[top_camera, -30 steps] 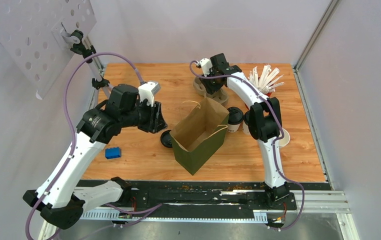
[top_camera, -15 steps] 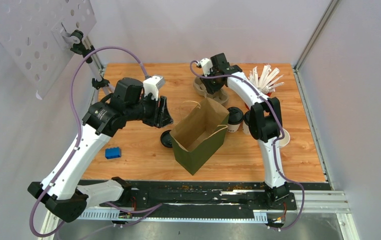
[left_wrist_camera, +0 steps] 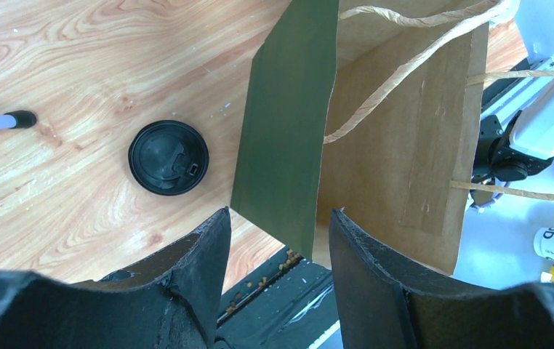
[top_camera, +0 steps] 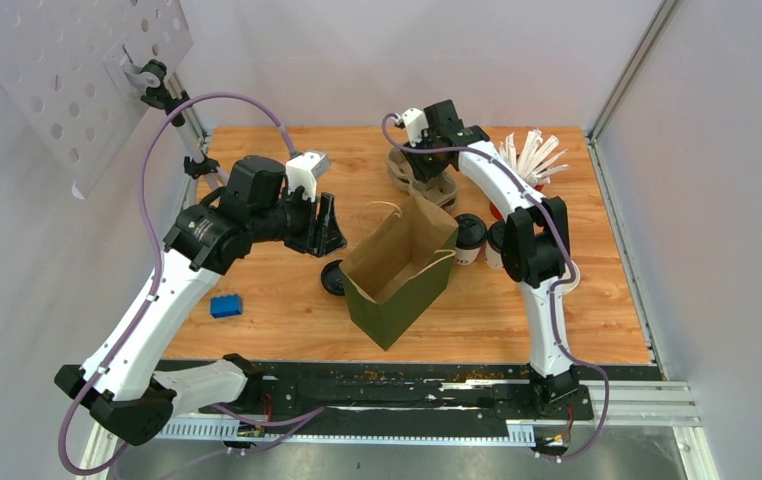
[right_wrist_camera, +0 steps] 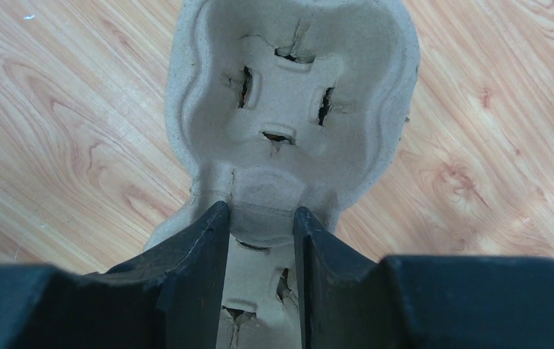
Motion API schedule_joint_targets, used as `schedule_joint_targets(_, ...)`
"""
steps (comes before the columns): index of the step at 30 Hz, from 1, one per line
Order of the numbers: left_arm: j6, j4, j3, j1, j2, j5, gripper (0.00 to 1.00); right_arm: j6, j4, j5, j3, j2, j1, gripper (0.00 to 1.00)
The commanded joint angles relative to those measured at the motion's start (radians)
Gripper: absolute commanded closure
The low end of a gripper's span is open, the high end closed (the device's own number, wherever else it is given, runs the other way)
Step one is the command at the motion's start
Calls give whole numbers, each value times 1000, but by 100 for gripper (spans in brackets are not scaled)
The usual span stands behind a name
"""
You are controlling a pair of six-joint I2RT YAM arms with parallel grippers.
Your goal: Pack the takeout coffee
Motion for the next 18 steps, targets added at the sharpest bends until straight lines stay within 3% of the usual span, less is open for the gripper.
schedule_joint_targets(1, 26, 16, -3, -2, -22, 12, 40, 9, 36, -16, 20, -71, 7, 68)
schedule_joint_targets(9, 31, 21, -17, -2, -10, 38, 38, 10, 30, -7, -18, -35, 7, 67)
schedule_joint_targets(18, 39, 79, -43, -16, 14, 67, 33, 7, 34, -7, -22, -13, 7, 59)
